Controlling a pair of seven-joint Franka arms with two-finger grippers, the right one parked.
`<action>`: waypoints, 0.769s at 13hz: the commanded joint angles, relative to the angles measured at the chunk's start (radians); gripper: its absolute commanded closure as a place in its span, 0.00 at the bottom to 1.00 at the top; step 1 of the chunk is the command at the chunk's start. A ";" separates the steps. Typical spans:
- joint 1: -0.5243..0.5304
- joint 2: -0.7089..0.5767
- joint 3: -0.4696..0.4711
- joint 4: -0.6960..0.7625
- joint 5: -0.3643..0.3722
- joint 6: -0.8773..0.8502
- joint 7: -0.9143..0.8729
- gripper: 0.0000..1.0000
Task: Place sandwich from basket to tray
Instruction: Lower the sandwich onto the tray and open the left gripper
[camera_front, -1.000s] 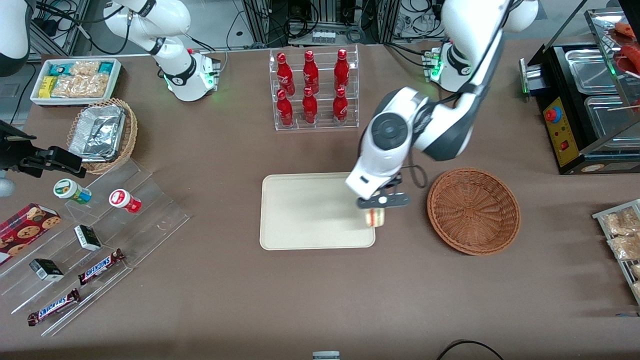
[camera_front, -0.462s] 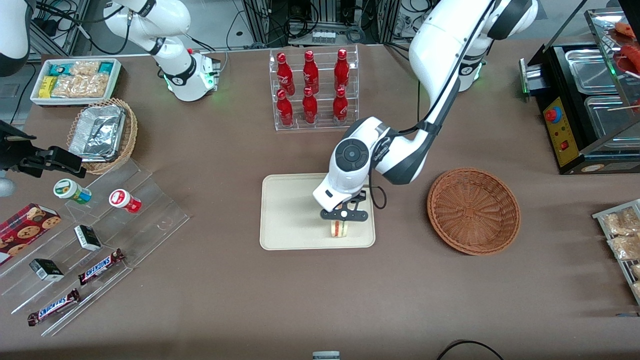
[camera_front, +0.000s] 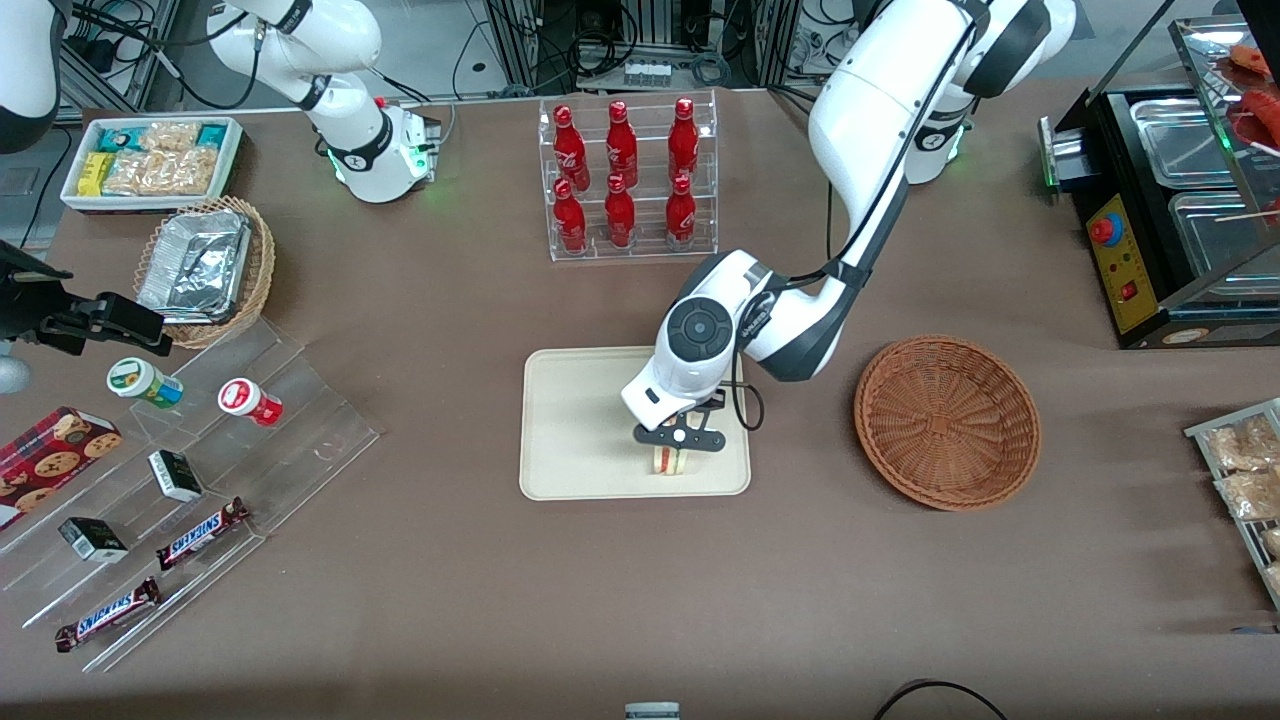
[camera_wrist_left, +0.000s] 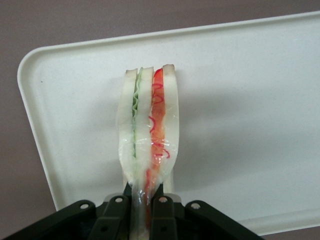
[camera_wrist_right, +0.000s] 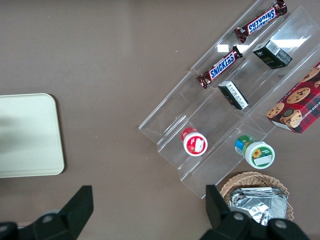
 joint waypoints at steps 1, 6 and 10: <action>-0.002 0.030 0.001 0.035 -0.017 -0.007 0.016 1.00; 0.000 0.034 0.004 0.034 -0.017 -0.007 0.008 0.04; 0.000 0.027 0.004 0.035 -0.012 -0.010 0.002 0.00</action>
